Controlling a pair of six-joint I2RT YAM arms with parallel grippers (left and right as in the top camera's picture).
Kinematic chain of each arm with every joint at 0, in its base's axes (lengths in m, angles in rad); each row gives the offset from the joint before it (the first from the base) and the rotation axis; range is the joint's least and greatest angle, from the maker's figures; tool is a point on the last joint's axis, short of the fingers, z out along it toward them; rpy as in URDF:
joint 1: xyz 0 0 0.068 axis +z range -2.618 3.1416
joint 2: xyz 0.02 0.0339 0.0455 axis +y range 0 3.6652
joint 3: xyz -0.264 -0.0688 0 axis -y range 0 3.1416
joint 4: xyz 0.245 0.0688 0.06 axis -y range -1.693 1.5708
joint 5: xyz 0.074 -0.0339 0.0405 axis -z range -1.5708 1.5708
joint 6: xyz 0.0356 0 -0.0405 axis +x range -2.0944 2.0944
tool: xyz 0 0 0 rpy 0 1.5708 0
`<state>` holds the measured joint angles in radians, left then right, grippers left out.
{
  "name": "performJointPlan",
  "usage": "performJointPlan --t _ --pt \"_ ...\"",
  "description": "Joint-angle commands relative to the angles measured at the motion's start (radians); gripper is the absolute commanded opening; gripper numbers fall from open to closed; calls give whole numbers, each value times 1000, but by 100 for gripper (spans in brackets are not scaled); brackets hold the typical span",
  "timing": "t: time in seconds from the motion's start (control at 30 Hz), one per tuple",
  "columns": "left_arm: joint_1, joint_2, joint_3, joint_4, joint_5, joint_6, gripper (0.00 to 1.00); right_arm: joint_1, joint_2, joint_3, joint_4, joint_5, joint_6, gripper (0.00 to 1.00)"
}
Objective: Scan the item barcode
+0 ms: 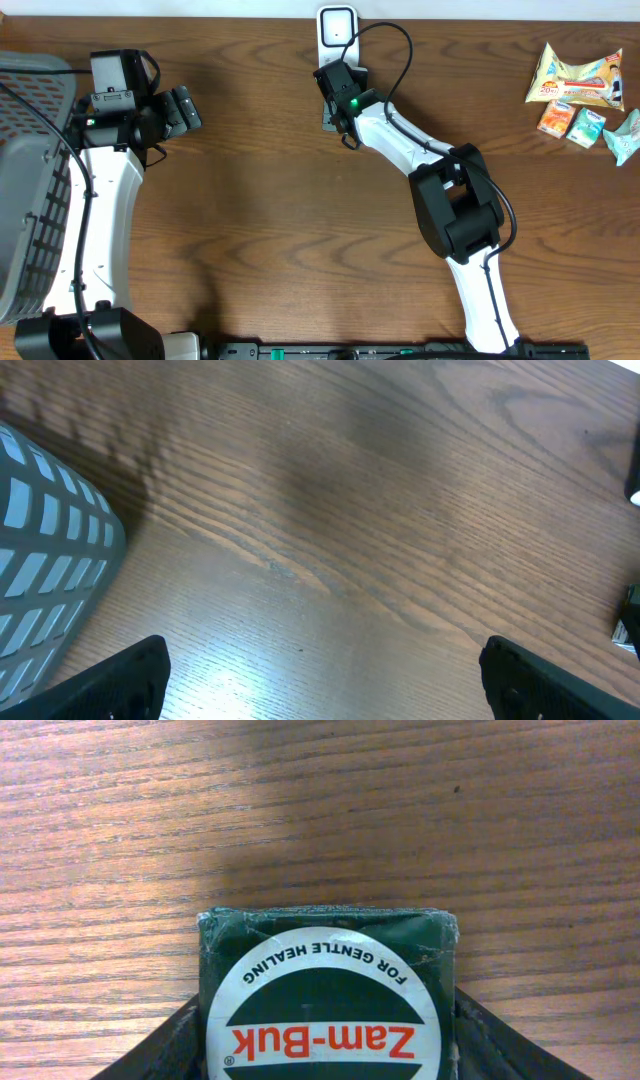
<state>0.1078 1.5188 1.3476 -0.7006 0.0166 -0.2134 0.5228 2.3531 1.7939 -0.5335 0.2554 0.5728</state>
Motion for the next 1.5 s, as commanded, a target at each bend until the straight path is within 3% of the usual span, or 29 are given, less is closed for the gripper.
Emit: performJointPlan --t 0.0,0.13,0.33,0.47,0.8,1.2,1.37,1.47 --pt "3 5 -5 -2 -6 -8 98 -6 -27 -3 1 -6 -13 57" --pt "3 5 -5 -2 -6 -8 98 -14 -40 0 23 -6 -14 61" --pt "3 5 -5 -2 -6 -8 97 -14 -76 0 65 -6 -96 61" --pt "3 5 -5 -2 -6 -8 98 -14 -92 0 66 -6 -103 54" --pt "3 5 -5 -2 -6 -8 98 -16 -93 0 90 7 -113 57" --pt "3 5 -5 -2 -6 -8 98 -33 -93 0 365 8 -355 61" --pt "3 5 -5 -2 -6 -8 98 -56 -93 0 561 2 -430 62" --pt "3 5 -5 -2 -6 -8 98 -73 -93 0 655 -48 -453 55"
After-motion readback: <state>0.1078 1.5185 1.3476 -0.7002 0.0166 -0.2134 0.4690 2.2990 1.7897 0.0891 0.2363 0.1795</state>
